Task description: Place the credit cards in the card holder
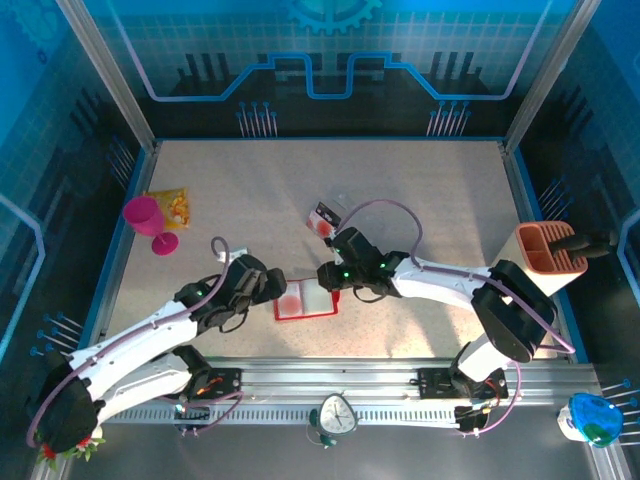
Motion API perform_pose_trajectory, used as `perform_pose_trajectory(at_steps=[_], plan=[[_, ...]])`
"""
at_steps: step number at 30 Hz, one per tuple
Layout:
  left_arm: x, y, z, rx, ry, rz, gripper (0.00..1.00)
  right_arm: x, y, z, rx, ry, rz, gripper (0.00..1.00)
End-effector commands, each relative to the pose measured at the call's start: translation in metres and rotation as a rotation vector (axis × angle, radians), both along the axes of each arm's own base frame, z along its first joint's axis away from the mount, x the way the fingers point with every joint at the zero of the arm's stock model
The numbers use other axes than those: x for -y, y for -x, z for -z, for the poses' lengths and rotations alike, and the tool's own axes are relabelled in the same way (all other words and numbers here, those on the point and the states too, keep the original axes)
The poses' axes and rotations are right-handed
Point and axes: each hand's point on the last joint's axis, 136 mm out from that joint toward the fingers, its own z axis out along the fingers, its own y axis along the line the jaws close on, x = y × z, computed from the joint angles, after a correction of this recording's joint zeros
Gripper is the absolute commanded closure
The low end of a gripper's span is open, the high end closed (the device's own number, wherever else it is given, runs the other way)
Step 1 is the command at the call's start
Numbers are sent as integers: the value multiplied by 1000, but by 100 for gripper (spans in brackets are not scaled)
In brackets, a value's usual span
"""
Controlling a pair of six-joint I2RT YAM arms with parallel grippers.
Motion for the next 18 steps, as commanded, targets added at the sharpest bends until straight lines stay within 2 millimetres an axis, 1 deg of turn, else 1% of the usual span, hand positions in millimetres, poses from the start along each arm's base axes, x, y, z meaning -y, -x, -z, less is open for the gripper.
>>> perform_pose_trajectory(at_steps=[1,4,7,9,12,15,18], plan=[[18,-5,-16,5,35,73,1,0,-4,-4,18,-19,6,83],[34,-5,-12,-15,46,109,1,-6,-6,2,-1,-25,1,85],[47,-5,-2,-35,47,121,1,-11,-7,10,-19,-23,5,87],[54,-5,6,-46,44,127,1,-12,-6,19,-32,-11,5,88],[61,-4,16,-64,30,135,1,-10,-6,33,-48,19,7,89],[65,-3,27,-81,19,142,1,-5,-9,41,-41,55,24,90],[66,-1,38,-102,9,138,1,0,-14,42,-23,73,35,91]])
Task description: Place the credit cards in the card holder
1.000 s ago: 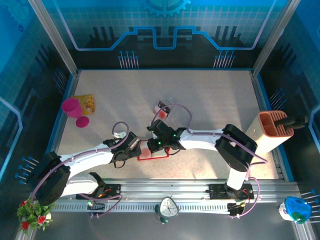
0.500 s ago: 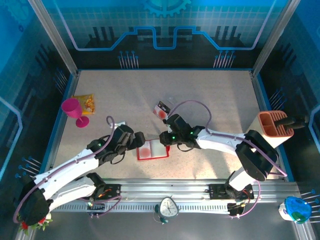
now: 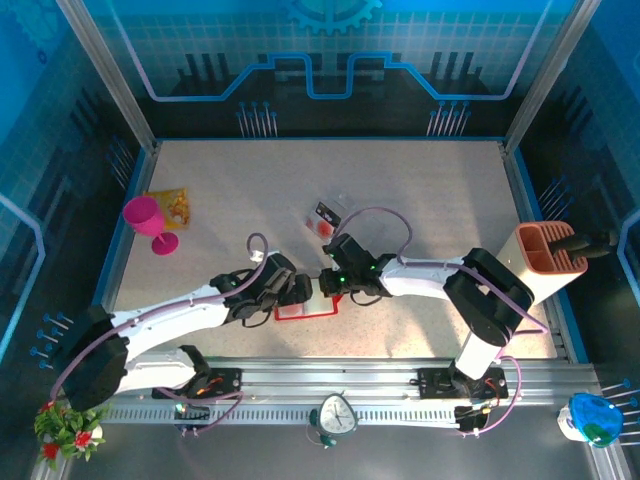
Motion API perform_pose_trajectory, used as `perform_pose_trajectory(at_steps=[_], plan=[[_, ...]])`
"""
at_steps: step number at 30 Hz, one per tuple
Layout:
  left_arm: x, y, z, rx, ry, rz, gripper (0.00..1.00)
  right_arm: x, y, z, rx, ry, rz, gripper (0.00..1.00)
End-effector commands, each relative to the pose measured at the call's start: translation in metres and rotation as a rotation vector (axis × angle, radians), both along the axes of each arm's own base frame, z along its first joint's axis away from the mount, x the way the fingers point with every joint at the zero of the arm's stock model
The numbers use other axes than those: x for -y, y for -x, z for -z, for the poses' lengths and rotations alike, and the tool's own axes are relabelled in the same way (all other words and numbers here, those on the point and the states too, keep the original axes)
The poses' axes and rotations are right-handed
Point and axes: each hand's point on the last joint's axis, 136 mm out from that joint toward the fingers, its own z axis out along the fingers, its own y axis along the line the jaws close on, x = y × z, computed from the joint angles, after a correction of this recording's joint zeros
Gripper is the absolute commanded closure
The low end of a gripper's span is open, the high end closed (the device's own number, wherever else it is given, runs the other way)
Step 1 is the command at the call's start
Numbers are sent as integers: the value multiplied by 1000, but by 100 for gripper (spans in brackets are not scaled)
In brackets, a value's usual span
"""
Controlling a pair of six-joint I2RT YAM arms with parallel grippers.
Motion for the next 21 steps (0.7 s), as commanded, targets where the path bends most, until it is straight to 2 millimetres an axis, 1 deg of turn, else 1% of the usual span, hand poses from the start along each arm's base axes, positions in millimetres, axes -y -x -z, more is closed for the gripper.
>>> perform_pose_trajectory(at_steps=[1,7,13,18,19,21], plan=[[6,0,8,-10,15,-6,1,2,-11,-1,37,17,18,91],[2,4,26,-41,-28,0,1,5,-10,8,25,36,9,92],[2,4,34,-53,-48,9,1,0,-5,15,0,32,-36,94],[4,3,38,-56,-56,17,1,-2,3,25,-41,34,-71,95],[3,3,40,-59,-61,19,1,-8,0,20,-34,18,-78,95],[4,2,40,-59,-62,22,1,-14,1,19,-45,3,-86,96]])
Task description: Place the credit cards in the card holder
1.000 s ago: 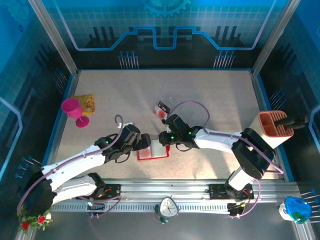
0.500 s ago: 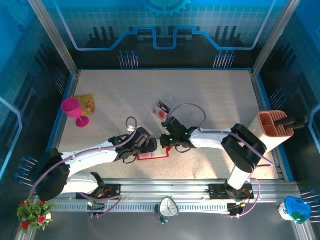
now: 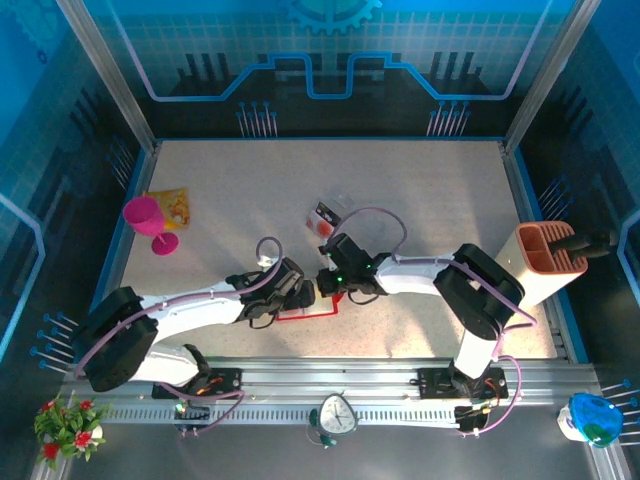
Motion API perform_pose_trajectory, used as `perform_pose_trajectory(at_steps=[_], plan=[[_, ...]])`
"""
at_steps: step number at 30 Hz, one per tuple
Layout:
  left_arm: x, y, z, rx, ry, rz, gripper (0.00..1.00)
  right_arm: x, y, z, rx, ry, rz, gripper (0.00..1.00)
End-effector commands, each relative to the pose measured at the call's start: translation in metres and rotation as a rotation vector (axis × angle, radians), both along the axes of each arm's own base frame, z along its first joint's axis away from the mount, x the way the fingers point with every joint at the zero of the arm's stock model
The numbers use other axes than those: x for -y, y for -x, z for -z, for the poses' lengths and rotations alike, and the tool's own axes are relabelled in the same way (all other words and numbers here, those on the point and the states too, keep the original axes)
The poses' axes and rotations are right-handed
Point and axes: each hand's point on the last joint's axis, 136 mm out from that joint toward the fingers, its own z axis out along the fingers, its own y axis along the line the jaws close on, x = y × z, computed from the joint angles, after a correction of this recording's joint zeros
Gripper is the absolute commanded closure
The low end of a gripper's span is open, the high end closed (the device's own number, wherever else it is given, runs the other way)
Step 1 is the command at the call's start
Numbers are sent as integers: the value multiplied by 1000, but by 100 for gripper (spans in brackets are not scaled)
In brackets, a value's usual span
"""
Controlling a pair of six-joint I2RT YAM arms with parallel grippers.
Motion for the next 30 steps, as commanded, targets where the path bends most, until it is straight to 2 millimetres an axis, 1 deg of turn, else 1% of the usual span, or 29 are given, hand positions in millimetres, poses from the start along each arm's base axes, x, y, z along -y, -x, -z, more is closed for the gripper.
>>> perform_pose_trajectory(at_steps=[1,6,12,18,20,22,24,25,26,27,28,30], plan=[[3,2,5,-5,-5,16,1,-5,6,9,-49,0,-34,96],[1,2,8,-9,-17,18,1,-13,8,11,-68,-24,-36,96],[-2,6,18,-26,-43,21,2,-11,8,8,-66,-29,-23,96],[-3,10,28,-44,-58,36,14,-11,6,-1,-67,-61,-6,94],[-3,11,31,-48,-60,40,18,-11,4,-8,-56,-75,-2,94],[-3,11,32,-51,-63,41,19,-8,2,-13,-49,-80,6,93],[-4,12,32,-51,-63,41,19,-5,-1,-20,-31,-88,21,90],[-4,12,32,-49,-64,40,19,-4,-4,-26,-17,-95,30,86],[-4,12,32,-46,-62,39,19,3,0,-21,-25,-82,38,82],[-5,12,31,-44,-61,36,19,6,0,-21,-25,-80,48,79],[-5,12,31,-42,-60,35,19,8,0,-20,-26,-78,56,74],[-6,12,30,-40,-58,31,18,10,0,-18,-29,-81,67,70]])
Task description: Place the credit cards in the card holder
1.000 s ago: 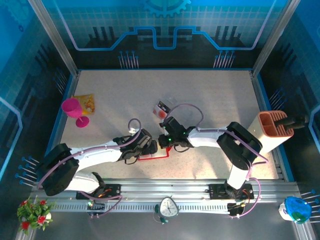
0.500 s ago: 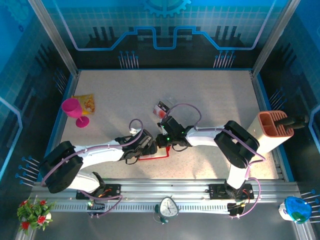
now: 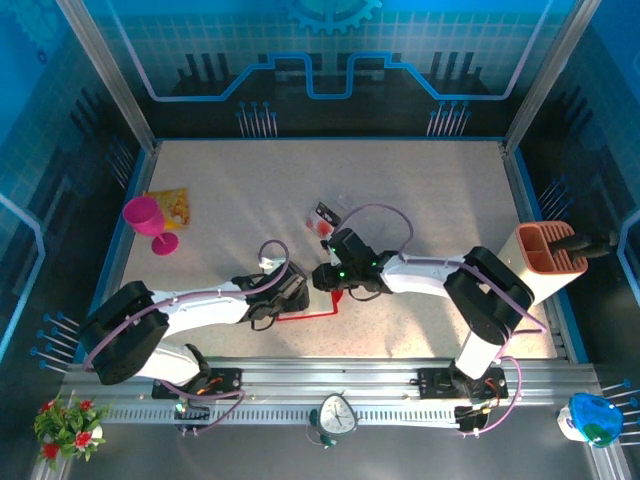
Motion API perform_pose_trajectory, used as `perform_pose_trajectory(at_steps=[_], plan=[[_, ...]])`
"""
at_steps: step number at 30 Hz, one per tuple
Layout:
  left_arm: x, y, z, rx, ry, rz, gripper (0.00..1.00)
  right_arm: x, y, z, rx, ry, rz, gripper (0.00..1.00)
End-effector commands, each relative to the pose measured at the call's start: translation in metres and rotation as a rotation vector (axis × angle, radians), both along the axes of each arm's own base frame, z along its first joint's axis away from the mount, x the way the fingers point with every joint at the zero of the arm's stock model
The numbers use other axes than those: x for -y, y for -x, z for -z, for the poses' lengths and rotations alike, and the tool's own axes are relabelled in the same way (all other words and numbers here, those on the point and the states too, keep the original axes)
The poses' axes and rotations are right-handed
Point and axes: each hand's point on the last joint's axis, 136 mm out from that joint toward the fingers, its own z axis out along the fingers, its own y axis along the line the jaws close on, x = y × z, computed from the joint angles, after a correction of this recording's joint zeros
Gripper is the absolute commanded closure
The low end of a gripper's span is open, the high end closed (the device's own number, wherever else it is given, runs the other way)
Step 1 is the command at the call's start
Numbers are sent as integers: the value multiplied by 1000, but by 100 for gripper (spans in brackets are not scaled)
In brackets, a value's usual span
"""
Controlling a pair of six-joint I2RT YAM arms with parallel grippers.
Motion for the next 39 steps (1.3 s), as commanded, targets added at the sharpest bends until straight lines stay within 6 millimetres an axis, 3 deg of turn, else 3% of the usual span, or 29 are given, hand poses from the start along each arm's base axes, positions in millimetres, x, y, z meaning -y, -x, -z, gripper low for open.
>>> perform_pose_trajectory(at_steps=[1,9,26,35,39], plan=[[2,12,15,-44,17,24,18,9,1,7,-19,8,27,68],[-1,12,12,-26,29,10,18,0,4,22,-73,-20,18,63],[-5,13,7,-4,39,3,15,-21,9,18,-125,-119,-26,67],[-15,7,-25,89,55,-37,2,-29,14,-5,-111,-155,-53,68],[-25,5,-40,135,53,-69,1,-34,20,-14,-104,-161,-73,68]])
